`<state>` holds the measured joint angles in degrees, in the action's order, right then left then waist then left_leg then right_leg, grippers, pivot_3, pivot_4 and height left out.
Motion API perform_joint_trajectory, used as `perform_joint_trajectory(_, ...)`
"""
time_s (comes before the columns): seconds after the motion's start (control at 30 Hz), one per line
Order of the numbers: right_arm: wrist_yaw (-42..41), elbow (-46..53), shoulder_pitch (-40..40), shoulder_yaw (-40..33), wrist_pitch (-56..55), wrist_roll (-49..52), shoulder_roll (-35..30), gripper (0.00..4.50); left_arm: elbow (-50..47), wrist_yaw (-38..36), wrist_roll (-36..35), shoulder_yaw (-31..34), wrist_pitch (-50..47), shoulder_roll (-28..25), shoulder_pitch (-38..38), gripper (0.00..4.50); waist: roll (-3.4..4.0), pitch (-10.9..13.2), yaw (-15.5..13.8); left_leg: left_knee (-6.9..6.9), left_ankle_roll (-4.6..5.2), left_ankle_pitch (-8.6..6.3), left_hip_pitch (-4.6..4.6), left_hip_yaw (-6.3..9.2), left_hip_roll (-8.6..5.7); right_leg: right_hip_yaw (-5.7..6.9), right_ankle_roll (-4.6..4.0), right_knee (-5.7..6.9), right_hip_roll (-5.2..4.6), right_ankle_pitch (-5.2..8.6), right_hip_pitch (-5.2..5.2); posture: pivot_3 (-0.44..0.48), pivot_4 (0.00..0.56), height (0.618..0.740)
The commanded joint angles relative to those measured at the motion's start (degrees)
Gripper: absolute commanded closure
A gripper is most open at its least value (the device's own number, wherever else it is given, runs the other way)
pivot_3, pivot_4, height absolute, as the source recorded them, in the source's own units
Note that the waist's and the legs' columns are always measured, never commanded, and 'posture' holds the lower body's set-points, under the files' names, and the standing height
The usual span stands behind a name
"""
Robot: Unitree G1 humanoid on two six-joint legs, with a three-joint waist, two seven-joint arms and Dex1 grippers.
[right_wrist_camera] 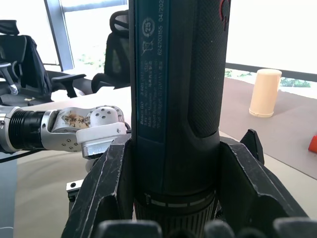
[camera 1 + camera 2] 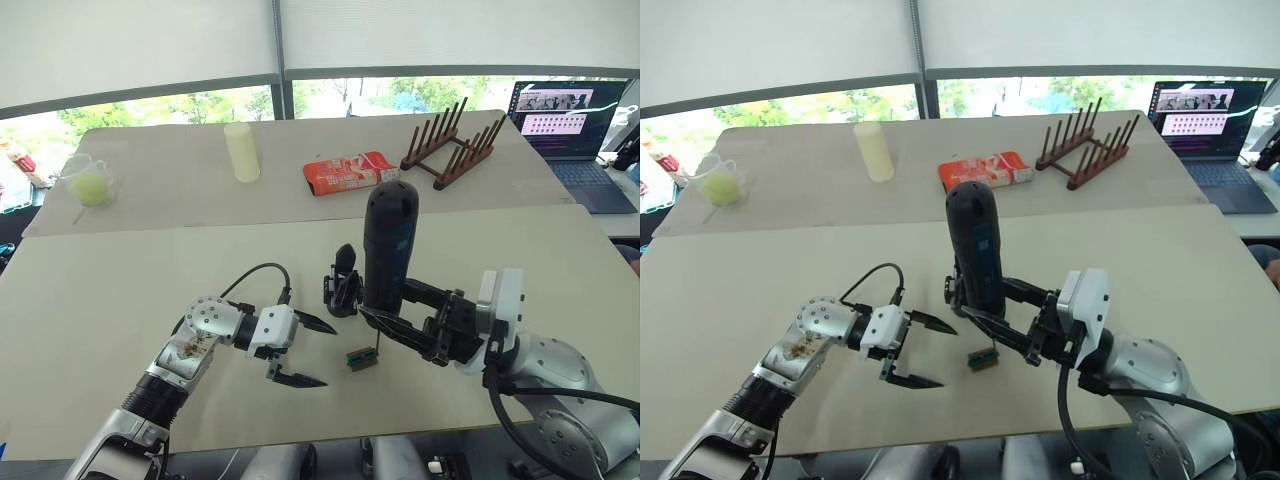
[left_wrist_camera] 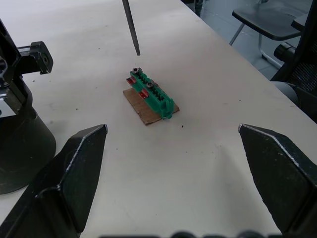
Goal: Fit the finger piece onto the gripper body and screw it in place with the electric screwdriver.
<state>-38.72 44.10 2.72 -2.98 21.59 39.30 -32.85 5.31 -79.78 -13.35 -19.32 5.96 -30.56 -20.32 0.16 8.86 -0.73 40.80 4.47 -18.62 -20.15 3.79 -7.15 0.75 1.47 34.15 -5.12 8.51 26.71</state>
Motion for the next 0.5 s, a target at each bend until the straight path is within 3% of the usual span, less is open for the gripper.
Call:
perform_joint_trajectory(0.03, 0.28, 2.12, -0.81, -0.48, -1.02, 1.03, 0.48, 2.6, -1.77, 0.14, -0.1, 0.18, 0.68, -0.12, 0.16, 0.0, 0.0, 0.0, -0.01, 0.0, 0.0, 0.0, 0.0, 0.0, 0.0, 0.0, 0.0, 0.0, 0.0, 0.0, 0.0, 0.0, 0.15, 0.74)
perform_joint_trajectory(0.5, 0.06, 0.71, -1.67, 0.42, -1.55, -0.3, 1.09, 2.6, -1.37, 0.45, -0.11, 0.28, 1.12, 0.08, -0.01, 0.0, 0.0, 0.0, 0.0, 0.0, 0.0, 0.0, 0.0, 0.0, 0.0, 0.0, 0.0, 0.0, 0.0, 0.0, 0.0, 0.0, 0.15, 0.74)
